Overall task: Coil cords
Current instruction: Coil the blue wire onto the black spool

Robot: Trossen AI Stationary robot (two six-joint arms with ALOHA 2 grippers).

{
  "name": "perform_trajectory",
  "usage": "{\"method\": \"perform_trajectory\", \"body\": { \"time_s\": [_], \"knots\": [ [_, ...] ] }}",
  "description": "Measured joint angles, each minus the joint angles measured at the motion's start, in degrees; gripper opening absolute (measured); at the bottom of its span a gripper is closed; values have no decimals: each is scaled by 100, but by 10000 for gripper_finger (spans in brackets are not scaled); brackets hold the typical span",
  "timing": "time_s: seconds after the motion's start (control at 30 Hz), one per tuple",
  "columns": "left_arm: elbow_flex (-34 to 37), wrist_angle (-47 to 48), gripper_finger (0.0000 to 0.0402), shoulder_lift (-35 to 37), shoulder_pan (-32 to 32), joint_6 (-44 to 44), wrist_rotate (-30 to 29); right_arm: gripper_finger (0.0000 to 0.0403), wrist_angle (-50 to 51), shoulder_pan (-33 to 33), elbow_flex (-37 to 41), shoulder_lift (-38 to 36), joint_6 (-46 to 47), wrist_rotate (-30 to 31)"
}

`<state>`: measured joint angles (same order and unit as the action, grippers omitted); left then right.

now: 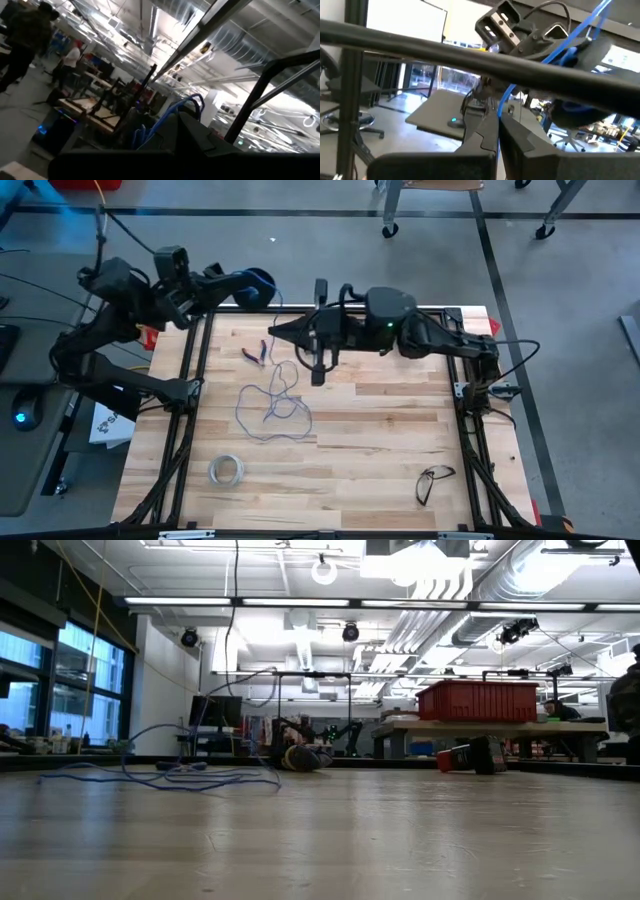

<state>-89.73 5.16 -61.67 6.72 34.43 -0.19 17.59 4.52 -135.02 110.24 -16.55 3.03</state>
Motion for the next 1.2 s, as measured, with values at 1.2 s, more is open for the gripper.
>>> {"method": "perform_trajectory", "body": {
  "time_s": [1.2],
  "knots": [
    [-4,-450,0,522,220,-17,-114,0,826,-10,2,-600,126,297]
  ]
}}
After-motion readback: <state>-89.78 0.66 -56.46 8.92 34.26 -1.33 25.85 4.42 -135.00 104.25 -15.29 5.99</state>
